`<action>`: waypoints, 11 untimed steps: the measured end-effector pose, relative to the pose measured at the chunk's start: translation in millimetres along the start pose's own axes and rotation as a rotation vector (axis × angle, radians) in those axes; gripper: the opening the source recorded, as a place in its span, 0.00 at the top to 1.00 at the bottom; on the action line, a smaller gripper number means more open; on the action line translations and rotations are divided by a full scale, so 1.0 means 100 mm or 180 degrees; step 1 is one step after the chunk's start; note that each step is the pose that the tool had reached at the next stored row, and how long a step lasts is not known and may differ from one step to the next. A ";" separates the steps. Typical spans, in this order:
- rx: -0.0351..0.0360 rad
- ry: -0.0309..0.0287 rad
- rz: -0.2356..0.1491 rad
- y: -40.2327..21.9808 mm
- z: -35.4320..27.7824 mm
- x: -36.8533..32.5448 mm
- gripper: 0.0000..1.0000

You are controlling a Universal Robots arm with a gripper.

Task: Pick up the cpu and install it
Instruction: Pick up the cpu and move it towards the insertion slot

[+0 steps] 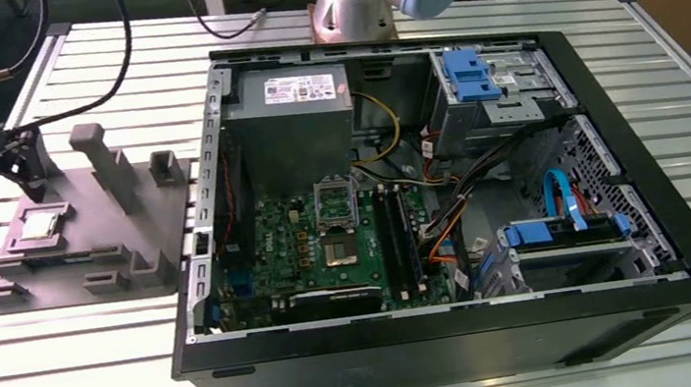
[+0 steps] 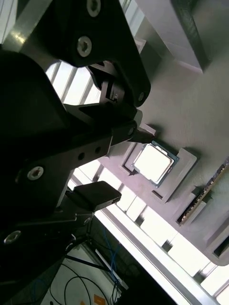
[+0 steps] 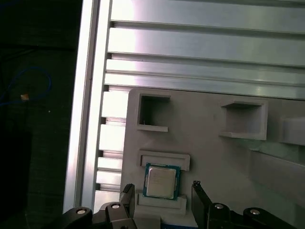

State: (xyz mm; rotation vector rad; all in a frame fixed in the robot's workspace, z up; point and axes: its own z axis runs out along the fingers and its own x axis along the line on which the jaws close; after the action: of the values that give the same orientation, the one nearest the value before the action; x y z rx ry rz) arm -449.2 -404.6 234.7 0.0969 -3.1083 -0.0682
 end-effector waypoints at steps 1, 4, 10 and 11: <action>0.0000 0.0000 0.0000 -0.003 0.018 0.000 0.41; 0.0001 -0.0004 0.0003 -0.011 0.071 -0.002 0.41; 0.0023 -0.0006 0.0012 -0.026 0.146 -0.005 0.41; 0.0032 -0.0006 0.0016 -0.027 0.157 -0.005 0.41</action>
State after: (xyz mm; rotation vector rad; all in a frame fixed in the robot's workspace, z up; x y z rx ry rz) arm -449.0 -406.6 218.9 0.0891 -3.1110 -0.0528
